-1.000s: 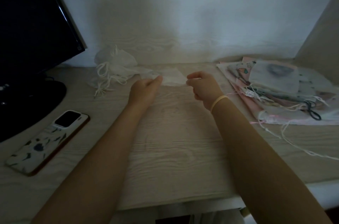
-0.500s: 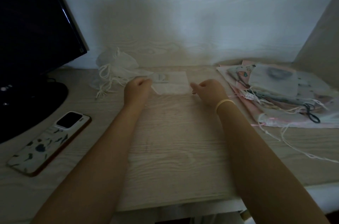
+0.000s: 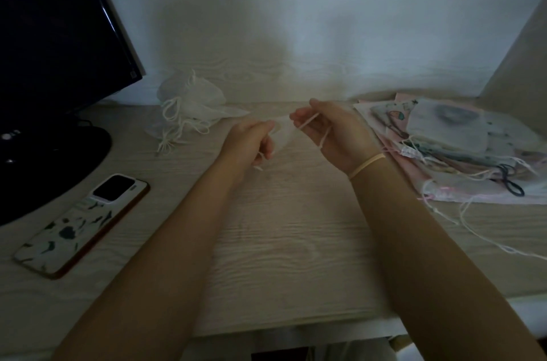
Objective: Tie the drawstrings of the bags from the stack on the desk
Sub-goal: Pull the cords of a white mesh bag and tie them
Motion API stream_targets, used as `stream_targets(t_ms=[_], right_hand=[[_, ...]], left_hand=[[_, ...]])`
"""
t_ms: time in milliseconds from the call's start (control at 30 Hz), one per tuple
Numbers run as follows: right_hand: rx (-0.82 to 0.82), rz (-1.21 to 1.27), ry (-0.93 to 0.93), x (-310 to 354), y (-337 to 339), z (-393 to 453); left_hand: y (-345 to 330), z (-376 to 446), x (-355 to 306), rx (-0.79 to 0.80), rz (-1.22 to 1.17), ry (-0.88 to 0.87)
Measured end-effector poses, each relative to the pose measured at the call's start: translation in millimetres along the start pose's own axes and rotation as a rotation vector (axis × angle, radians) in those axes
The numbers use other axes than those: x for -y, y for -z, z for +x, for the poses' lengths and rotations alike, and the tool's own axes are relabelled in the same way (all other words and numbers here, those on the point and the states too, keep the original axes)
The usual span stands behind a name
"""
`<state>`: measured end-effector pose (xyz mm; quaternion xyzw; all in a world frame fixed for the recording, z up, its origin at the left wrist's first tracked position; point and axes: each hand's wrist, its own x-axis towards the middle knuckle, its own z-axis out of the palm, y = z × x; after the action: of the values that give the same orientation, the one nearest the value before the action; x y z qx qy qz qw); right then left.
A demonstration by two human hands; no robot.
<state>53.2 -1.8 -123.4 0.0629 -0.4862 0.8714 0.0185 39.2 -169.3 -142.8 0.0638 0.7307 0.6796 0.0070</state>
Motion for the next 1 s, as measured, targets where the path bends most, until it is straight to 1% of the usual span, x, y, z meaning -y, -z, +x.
stream_targets(t_ms=[33, 100, 167, 200, 267, 300, 333, 400, 467, 500, 533, 600, 633, 700, 733, 767, 833, 933, 1000], right_hand=[[0.027, 0.039, -0.032, -1, -1, -1], [0.057, 0.031, -0.072, -5, -2, -1], [0.044, -0.109, -0.064, -12, -2, -1], [0.01, -0.254, -0.036, -15, -2, -1], [-0.118, -0.706, 0.058, -19, -2, -1], [-0.178, -0.927, 0.101, -17, -2, 0], [-0.232, -1.076, 0.128, -15, 0, 0], [-0.255, -1.175, 0.16, -11, 0, 1], [-0.198, -1.277, 0.183, -10, 0, -1], [-0.149, -1.279, 0.175, -11, 1, -2], [-0.094, -1.213, 0.149, -13, 1, -4], [0.011, -1.012, 0.058, -13, -1, -9], [0.059, -0.958, 0.028, -12, -1, -9], [0.142, -0.939, -0.008, -11, -2, -9], [0.168, -0.949, -0.012, -12, -3, -10], [0.174, -0.958, -0.017, -14, -4, -10], [0.133, -0.94, -0.024, -16, -5, -9], [0.071, -0.864, -0.028, -15, -2, -8], [0.041, -0.8, -0.037, -14, -2, -9]], left_hand=[[-1, 2, 3, 0.02, 0.017, 0.008], [-3, 2, 6, 0.053, 0.018, 0.026], [-3, 2, 8, 0.05, 0.031, 0.034], [-3, 2, 8, 0.031, 0.049, 0.04], [1, 4, 8, -0.032, 0.072, 0.057], [3, 6, 8, -0.067, 0.056, 0.074], [4, 7, 8, -0.086, 0.016, 0.1], [6, 6, 5, -0.086, -0.046, 0.128], [3, 4, 3, -0.061, -0.028, 0.07], [2, 2, 2, -0.047, 0.0, 0.035], [1, 1, 1, -0.035, 0.035, 0.017], [0, -2, -3, -0.002, 0.058, 0.045], [-1, -3, -5, 0.019, 0.031, 0.069], [-4, -4, -10, 0.048, -0.009, 0.092], [-6, -6, -11, 0.055, 0.017, 0.085], [-8, -6, -10, 0.062, 0.062, 0.068], [-8, -6, -10, 0.074, 0.108, 0.042], [-7, -8, -10, 0.1, 0.061, 0.043], [-8, -8, -10, 0.087, 0.014, 0.074]])
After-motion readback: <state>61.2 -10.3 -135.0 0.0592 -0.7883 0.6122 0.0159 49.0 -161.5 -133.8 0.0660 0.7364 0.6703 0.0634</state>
